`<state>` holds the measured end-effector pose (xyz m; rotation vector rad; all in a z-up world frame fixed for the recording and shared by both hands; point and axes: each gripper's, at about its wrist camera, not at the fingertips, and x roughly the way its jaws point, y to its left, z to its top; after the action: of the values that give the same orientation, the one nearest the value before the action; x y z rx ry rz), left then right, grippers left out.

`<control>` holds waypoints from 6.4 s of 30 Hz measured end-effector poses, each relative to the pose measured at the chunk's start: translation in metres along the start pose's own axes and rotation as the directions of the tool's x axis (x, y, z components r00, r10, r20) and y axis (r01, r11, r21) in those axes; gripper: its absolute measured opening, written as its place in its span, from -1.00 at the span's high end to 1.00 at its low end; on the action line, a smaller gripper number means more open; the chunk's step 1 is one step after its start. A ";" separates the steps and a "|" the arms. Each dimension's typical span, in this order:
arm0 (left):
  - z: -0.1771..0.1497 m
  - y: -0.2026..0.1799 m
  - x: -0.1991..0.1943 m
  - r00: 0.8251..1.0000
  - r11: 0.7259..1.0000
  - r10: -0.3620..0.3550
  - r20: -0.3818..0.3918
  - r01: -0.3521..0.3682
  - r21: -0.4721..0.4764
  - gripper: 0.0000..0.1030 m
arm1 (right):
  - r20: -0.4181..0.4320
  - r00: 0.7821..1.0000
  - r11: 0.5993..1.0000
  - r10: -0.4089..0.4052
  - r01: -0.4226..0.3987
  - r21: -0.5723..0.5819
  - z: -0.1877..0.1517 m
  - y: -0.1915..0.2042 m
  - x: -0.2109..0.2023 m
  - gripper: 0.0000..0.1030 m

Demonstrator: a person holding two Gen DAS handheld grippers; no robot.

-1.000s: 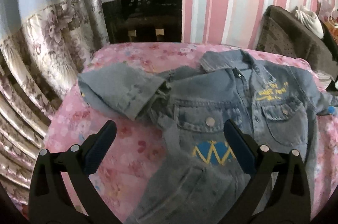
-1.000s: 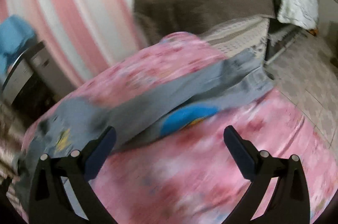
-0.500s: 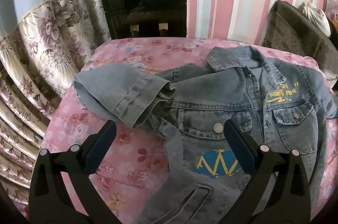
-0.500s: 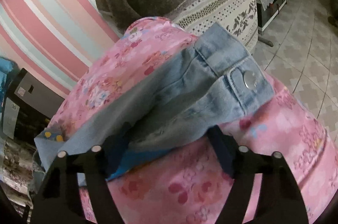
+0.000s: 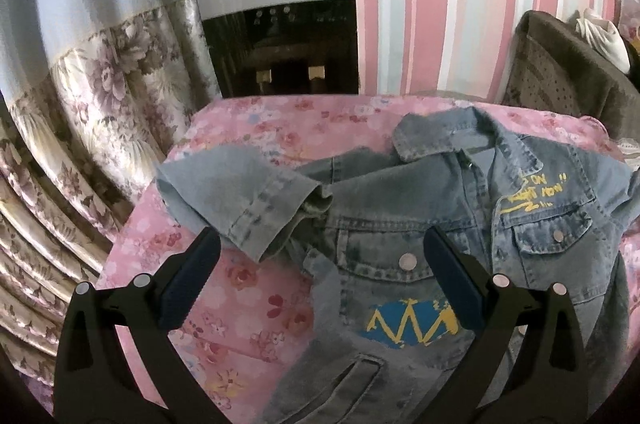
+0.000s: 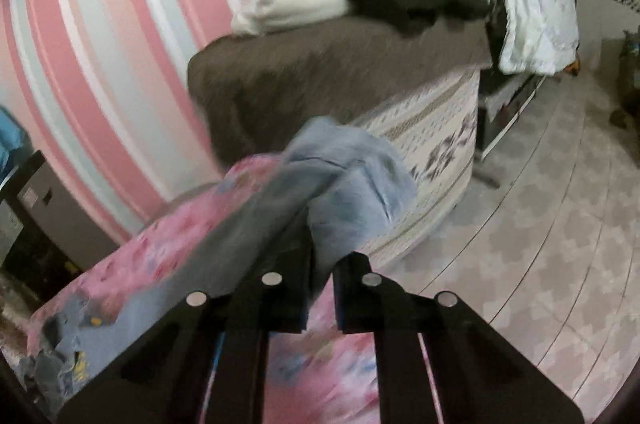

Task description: Fold large clothes

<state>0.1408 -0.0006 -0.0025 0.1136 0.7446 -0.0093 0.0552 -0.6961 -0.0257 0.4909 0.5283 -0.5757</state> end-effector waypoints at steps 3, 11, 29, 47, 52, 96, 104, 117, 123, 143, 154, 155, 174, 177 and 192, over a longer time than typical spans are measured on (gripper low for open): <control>0.008 -0.005 -0.001 0.999 1.000 0.020 0.024 -0.021 0.019 -0.94 | -0.001 1.000 1.000 0.003 -0.003 -0.013 0.021 -0.003 0.009 0.84; 0.013 -0.008 0.009 1.000 0.999 -0.005 0.005 0.005 0.034 -0.94 | -0.119 0.989 0.992 -0.087 0.075 -0.098 0.003 -0.001 0.039 0.79; 0.003 0.005 0.011 1.000 0.997 0.010 -0.003 -0.010 0.073 -0.94 | -0.219 0.870 0.714 0.442 -0.192 0.673 -0.062 -0.161 0.018 0.13; 0.001 0.019 -0.001 0.999 0.998 0.044 0.020 -0.045 0.053 -0.94 | -0.351 0.911 0.865 0.217 -0.013 0.501 -0.015 -0.198 -0.023 -0.97; 0.008 0.010 0.000 1.000 0.999 0.009 0.010 -0.009 0.032 -0.94 | -0.390 0.917 0.968 0.082 0.020 0.250 -0.028 -0.106 -0.013 -0.97; 0.014 0.033 0.072 0.995 0.998 -0.045 -0.087 0.050 0.048 -0.94 | -0.426 0.708 0.675 0.564 -0.692 -0.256 -0.135 0.267 -0.046 0.75; 0.016 0.059 0.067 0.996 0.998 -0.058 -0.070 0.058 0.004 -0.94 | -0.571 0.562 0.507 0.599 -0.818 -0.273 -0.189 0.369 -0.063 0.75; 0.010 0.060 0.055 0.996 0.998 -0.026 -0.080 0.029 0.046 -0.94 | -0.764 0.488 0.464 0.423 -0.840 -0.280 -0.275 0.404 -0.051 -0.06; 0.019 0.019 0.040 0.996 0.989 -0.071 -0.051 0.077 0.129 -0.94 | -0.666 0.568 0.471 0.483 -0.810 -0.349 -0.216 0.363 -0.082 -0.37; 0.011 -0.098 0.102 0.917 0.910 -0.281 -0.283 0.348 0.225 0.23 | -0.446 0.776 0.783 0.446 -0.580 -0.225 -0.155 0.237 -0.008 -0.43; 0.037 -0.038 0.053 0.982 0.954 -0.171 -0.076 0.184 0.235 0.60 | -0.444 0.753 0.679 0.485 -0.644 -0.351 -0.150 0.327 -0.021 0.50; 0.034 -0.036 0.056 0.986 0.956 -0.143 -0.087 0.160 0.246 0.60 | -0.456 0.764 0.679 0.456 -0.630 -0.377 -0.153 0.338 -0.019 0.46; 0.013 -0.020 0.058 0.992 0.967 -0.117 -0.055 0.127 0.221 -0.83 | -0.542 0.711 0.753 0.448 -0.627 -0.201 -0.159 0.288 0.011 -0.28; 0.016 -0.013 0.053 0.992 0.971 -0.115 -0.052 0.123 0.207 -0.83 | -0.469 0.633 0.700 0.616 -0.712 -0.041 -0.141 0.261 -0.001 -0.28; 0.017 -0.043 0.107 0.962 0.969 -0.149 -0.228 0.188 0.160 -0.18 | -0.506 0.843 0.678 0.181 -0.480 -0.558 -0.208 0.328 0.035 0.78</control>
<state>0.2289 -0.0419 -0.0664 0.2265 0.9679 -0.2312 0.2152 -0.3511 -0.1111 -0.0050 0.9795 0.1222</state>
